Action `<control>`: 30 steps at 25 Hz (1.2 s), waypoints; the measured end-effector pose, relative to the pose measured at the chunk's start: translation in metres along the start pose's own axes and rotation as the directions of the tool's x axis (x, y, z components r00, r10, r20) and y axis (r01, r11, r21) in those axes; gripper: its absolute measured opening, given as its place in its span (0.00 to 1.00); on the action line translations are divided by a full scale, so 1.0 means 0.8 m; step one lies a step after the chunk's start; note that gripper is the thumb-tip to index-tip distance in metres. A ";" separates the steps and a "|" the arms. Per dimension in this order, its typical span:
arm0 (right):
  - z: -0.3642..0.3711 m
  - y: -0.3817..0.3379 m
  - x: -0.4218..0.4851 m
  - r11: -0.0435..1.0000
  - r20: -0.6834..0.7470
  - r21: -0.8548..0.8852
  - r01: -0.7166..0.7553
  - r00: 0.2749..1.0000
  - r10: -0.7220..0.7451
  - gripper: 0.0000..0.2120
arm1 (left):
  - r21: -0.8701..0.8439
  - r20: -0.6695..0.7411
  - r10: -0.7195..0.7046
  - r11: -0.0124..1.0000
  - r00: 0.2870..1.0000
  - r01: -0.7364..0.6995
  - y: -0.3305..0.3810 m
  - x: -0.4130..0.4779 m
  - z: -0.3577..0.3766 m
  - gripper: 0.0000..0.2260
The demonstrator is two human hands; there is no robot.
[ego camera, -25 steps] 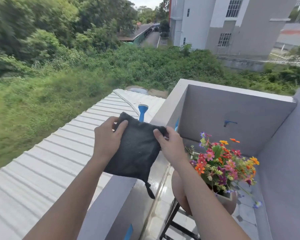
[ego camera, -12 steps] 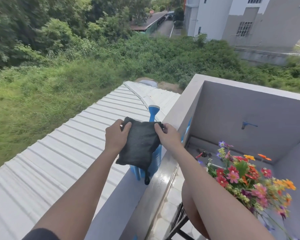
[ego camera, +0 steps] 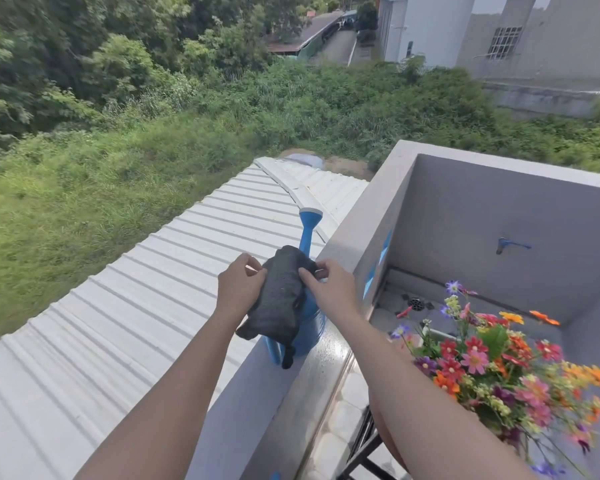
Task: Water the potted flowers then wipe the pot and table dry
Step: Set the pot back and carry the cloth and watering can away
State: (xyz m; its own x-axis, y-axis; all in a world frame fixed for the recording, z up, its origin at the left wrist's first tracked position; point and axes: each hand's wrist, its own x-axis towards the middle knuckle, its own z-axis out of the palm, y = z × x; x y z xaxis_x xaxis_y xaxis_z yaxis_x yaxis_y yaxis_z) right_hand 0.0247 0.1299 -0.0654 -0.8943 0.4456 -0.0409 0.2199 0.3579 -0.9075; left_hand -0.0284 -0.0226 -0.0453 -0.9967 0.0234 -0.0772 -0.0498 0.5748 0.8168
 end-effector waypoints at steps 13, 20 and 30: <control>-0.007 0.049 -0.013 0.659 0.329 -0.639 0.396 0.916 -0.230 0.26 | 0.686 0.025 0.043 0.726 0.999 -0.048 0.071 -0.048 0.042 0.13; 0.007 0.043 -0.045 0.648 0.264 -0.690 0.322 0.946 -0.189 0.31 | 0.711 0.111 0.193 0.670 0.975 -0.214 0.050 -0.042 0.021 0.14; 0.017 0.009 -0.063 0.713 0.029 -0.672 0.200 0.969 -0.244 0.40 | 0.513 0.157 0.356 0.768 0.921 -0.384 0.060 -0.026 -0.017 0.11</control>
State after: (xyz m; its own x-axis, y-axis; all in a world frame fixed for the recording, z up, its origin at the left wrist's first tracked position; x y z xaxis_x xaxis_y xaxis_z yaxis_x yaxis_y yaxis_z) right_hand 0.0662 0.0985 -0.0757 -0.9317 0.3209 0.1701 0.2402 0.8958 -0.3740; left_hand -0.0106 -0.0067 0.0034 -0.9260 0.3544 0.1301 0.3771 0.8518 0.3636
